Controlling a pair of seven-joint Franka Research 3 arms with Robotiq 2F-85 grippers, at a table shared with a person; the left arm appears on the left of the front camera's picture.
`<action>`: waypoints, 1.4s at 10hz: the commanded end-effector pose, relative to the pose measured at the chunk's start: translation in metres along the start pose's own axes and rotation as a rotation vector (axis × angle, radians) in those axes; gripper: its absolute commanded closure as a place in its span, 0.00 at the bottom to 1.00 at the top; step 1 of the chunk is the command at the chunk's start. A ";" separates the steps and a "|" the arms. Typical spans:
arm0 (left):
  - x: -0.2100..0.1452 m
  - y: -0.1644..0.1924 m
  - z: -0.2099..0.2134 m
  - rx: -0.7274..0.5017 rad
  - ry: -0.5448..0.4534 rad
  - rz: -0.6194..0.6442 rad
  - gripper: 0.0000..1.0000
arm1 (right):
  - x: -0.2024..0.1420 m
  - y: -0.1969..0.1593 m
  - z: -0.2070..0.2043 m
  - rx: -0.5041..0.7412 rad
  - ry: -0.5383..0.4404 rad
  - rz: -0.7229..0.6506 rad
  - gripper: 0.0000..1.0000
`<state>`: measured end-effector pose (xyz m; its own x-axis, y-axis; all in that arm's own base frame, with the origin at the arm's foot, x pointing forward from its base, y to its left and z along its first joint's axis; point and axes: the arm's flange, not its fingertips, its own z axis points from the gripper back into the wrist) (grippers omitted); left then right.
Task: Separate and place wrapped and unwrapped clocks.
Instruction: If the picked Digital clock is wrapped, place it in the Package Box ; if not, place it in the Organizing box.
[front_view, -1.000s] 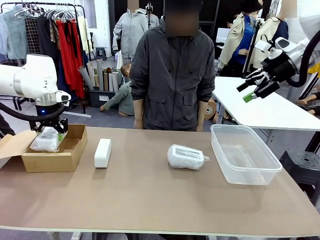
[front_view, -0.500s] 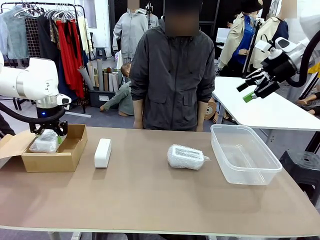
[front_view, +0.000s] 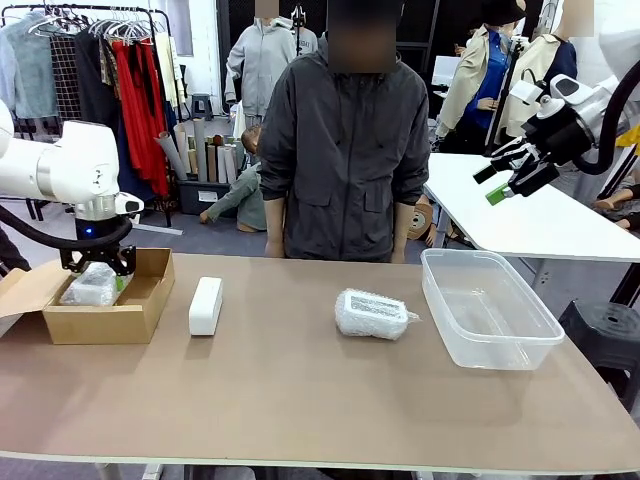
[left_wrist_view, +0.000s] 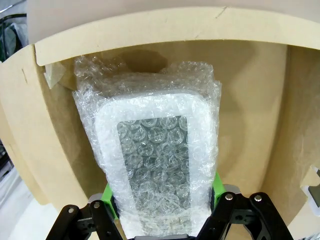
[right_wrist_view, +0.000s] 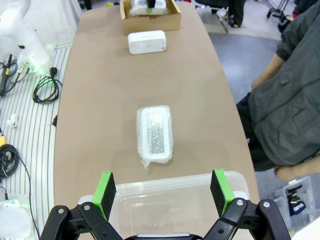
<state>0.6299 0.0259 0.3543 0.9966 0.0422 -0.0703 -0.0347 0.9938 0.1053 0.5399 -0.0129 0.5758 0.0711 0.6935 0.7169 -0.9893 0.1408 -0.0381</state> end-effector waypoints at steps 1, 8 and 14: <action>0.005 -0.001 -0.001 0.058 -0.015 0.037 1.00 | 0.002 0.000 0.000 0.001 -0.001 0.005 0.00; 0.006 -0.006 -0.001 0.081 -0.026 0.026 0.00 | 0.002 0.000 0.000 0.001 -0.001 0.005 0.00; -0.009 -0.015 0.026 0.050 -0.045 -0.013 0.00 | 0.002 0.000 0.000 0.001 -0.001 0.005 0.00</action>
<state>0.6338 0.0067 0.3688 0.9992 0.0278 -0.0300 -0.0229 0.9882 0.1515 0.5399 -0.0129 0.5758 0.0711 0.6935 0.7169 -0.9893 0.1408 -0.0381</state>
